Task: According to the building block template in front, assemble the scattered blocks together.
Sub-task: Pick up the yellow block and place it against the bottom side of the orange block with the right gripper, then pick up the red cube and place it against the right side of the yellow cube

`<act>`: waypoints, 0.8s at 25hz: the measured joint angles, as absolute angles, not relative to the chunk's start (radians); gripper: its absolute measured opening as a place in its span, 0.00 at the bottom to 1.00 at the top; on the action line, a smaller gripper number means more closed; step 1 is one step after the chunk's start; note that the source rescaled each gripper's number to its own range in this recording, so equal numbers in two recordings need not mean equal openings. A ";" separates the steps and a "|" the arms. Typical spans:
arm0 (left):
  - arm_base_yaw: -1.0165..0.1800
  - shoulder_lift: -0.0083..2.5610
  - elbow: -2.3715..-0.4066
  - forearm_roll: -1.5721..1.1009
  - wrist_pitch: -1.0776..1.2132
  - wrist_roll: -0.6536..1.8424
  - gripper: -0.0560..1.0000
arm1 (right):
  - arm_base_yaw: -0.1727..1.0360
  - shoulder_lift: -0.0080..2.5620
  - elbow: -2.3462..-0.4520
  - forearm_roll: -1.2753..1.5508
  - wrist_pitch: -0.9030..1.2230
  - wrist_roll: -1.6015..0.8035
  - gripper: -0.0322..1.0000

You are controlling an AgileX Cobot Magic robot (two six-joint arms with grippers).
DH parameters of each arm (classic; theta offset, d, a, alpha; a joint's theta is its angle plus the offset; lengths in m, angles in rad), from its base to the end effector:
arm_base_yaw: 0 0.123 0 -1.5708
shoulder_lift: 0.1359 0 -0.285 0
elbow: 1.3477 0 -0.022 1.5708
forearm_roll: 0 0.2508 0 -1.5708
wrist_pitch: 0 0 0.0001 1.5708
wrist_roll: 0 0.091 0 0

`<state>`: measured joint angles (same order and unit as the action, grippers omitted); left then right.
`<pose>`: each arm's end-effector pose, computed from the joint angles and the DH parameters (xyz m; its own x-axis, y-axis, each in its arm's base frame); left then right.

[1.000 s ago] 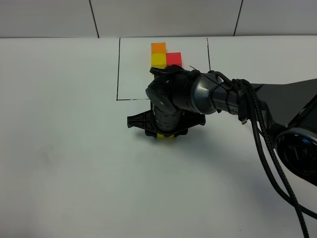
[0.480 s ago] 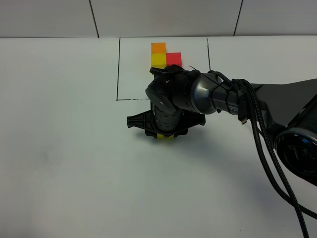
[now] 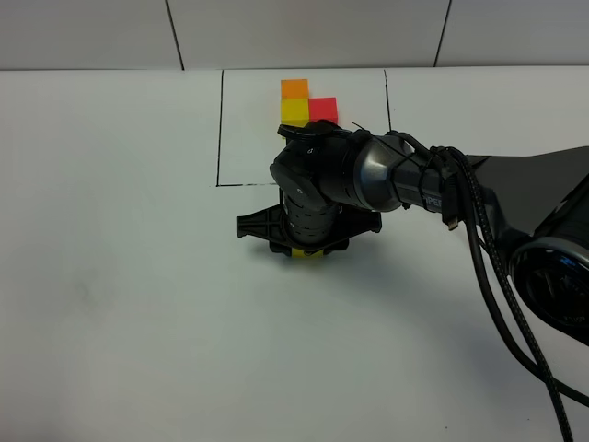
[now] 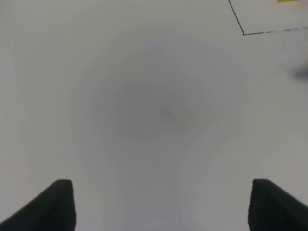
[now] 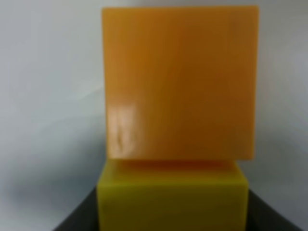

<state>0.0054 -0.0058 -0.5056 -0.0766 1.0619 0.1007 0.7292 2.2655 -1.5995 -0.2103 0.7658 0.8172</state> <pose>-0.0065 -0.0061 0.2789 -0.4414 0.0608 -0.8952 0.0825 0.9962 0.0269 0.3469 0.2923 0.1089 -0.9615 -0.0408 -0.2718 -0.0520 0.9981 0.0343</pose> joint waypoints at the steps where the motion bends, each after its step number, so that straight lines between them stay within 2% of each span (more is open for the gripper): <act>1: 0.005 -0.006 -0.506 -0.077 1.062 0.101 0.78 | 0.729 2.266 -1.600 -0.210 0.766 0.812 0.03; 5: 0.005 -0.006 -0.506 -0.077 1.062 0.101 0.78 | 0.729 2.266 -1.600 -0.207 0.766 0.799 0.04; 7: 0.005 -0.006 -0.506 -0.077 1.062 0.101 0.78 | 0.729 2.266 -1.600 -0.204 0.766 0.797 0.10; 10: 0.005 -0.006 -0.506 -0.077 1.062 0.101 0.78 | 0.730 2.266 -1.601 -0.199 0.751 0.797 0.35; 13: 0.005 -0.006 -0.506 -0.077 1.062 0.101 0.78 | 0.730 2.266 -1.601 -0.212 0.749 0.794 0.70; 15: 0.005 -0.006 -0.506 -0.077 1.062 0.101 0.78 | 0.730 2.266 -1.601 -0.222 0.750 0.794 0.87; 17: 0.005 -0.006 -0.506 -0.077 1.062 0.101 0.78 | 0.730 2.266 -1.601 -0.228 0.756 0.786 0.96; 20: 0.005 -0.006 -0.506 -0.077 1.062 0.101 0.78 | 0.729 2.264 -1.601 -0.228 0.779 0.758 0.99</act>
<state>0.0054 -0.0058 -0.5056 -0.0766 1.0619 0.1007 0.7295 2.2638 -1.6008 -0.2285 0.7791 0.7578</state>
